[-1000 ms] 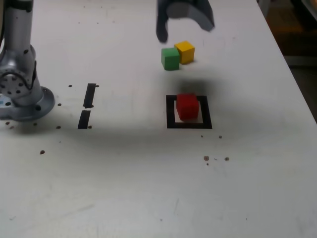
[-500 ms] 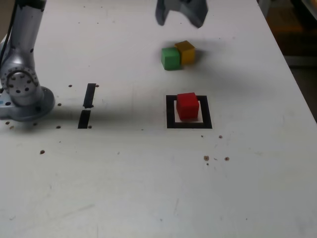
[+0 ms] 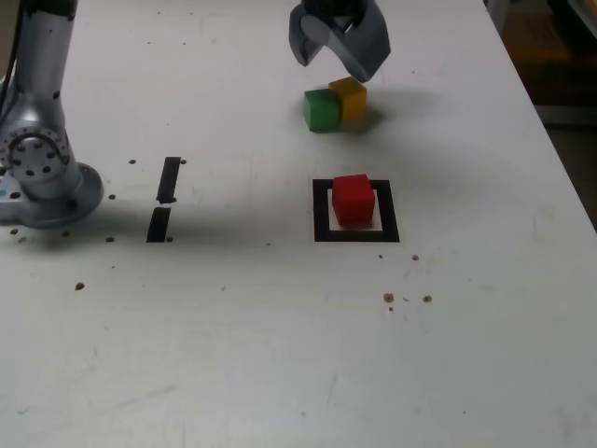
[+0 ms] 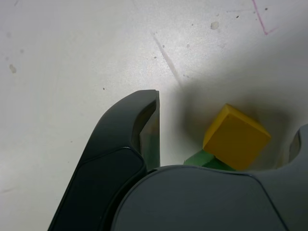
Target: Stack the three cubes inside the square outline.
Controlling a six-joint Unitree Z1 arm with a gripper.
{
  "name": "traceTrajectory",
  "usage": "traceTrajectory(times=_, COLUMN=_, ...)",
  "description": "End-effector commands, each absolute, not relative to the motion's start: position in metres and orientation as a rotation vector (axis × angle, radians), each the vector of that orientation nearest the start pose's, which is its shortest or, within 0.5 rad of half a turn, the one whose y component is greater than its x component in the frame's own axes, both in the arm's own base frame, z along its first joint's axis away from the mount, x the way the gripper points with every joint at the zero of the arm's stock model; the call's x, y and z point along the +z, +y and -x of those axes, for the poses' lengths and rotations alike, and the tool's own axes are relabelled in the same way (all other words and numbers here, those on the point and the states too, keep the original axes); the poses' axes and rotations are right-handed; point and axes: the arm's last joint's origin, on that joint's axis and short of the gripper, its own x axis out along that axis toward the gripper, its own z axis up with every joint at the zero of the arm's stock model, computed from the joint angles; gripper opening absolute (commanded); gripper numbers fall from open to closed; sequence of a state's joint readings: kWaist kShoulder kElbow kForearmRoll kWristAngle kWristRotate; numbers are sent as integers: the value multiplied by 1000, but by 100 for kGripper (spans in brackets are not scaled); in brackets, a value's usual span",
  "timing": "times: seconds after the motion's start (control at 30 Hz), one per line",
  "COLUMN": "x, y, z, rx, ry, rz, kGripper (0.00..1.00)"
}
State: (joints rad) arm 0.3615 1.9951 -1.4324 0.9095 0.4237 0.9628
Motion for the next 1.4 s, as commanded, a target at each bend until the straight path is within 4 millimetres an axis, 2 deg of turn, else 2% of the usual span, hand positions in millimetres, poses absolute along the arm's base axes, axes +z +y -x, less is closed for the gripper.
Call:
traceTrajectory(times=0.0, x=236, y=147, z=-341, rx=-149, ry=1684, rz=-787, kGripper=96)
traceTrajectory(times=0.33, x=228, y=137, z=-341, rx=-208, ry=1673, rz=-849, kGripper=95)
traceTrajectory(times=0.67, x=223, y=135, z=-341, rx=-272, ry=1660, rz=-919, kGripper=88)
traceTrajectory(times=0.87, x=223, y=136, z=-343, rx=-301, ry=1655, rz=-951, kGripper=80)
traceTrajectory(times=1.07, x=220, y=137, z=-345, rx=-307, ry=1655, rz=-959, kGripper=62)
traceTrajectory(times=1.27, x=213, y=137, z=-346, rx=-320, ry=1676, rz=-959, kGripper=60)
traceTrajectory(times=1.37, x=212, y=138, z=-347, rx=-320, ry=1674, rz=-959, kGripper=51)
